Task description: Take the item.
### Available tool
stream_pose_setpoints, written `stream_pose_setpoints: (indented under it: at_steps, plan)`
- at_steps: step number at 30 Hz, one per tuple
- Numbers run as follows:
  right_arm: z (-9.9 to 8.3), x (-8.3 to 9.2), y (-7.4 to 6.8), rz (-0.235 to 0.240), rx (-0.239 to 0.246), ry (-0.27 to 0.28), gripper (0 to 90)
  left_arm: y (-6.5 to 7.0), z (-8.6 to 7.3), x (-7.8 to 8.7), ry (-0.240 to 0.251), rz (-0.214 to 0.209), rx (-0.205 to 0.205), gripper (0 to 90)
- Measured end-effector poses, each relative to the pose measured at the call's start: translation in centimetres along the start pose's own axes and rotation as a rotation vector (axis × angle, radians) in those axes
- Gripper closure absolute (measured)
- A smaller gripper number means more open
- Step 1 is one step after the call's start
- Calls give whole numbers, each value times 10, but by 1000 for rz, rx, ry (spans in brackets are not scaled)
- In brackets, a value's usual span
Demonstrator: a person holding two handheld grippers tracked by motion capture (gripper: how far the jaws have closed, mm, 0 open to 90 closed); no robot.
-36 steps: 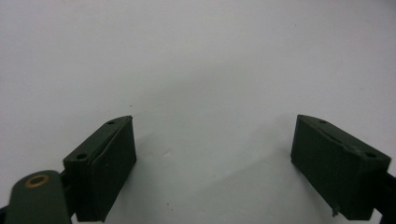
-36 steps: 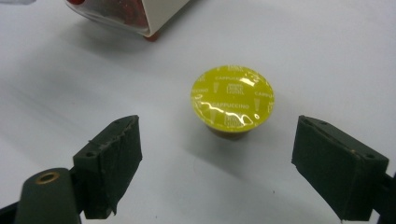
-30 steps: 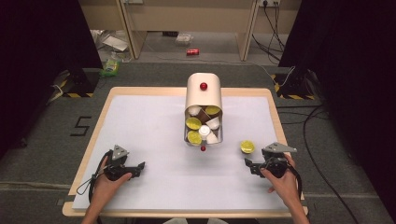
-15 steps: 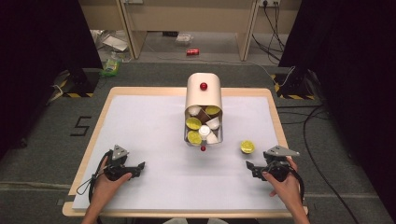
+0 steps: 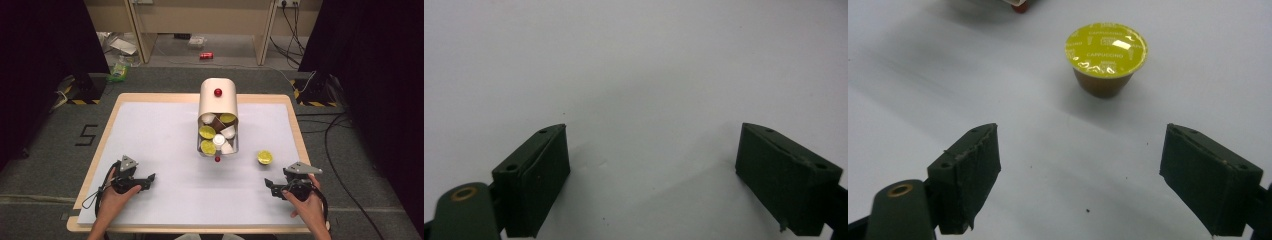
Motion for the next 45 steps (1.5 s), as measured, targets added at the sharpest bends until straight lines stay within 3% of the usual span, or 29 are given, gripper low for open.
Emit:
stream_pose_setpoints:
  at_steps: [14, 18, 30, 34, 39, 45]
  plan:
    - [-23, 13, -5, -3, 13, -21, 168, 0, 0, 0, -1, 5, -5, 136]
    - [-31, 19, -3, -7, -3, -24, 168, 0, 0, 0, -1, 6, -5, 135]
    - [-44, 19, -1, -9, -5, -56, 168, 0, 0, 0, -1, 5, -3, 135]
    - [-48, 19, -2, -10, 4, -63, 163, 0, 0, 0, 0, 5, -4, 135]
    - [-53, 20, -7, -30, 52, -64, 152, 0, 0, 0, 0, 5, -4, 135]
    - [-56, 22, -7, -26, 54, -46, 150, 0, 0, 0, -1, 6, -4, 135]
Point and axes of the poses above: each handheld gripper's, and its own axes: x roughly backward along the jaws, z roughly out of its top, y roughly to its right, the point moved 2 cm from there along -x, roughly forward along the jaws, and after that the axes turned 3 degrees about -x, right-handed, at the moved point
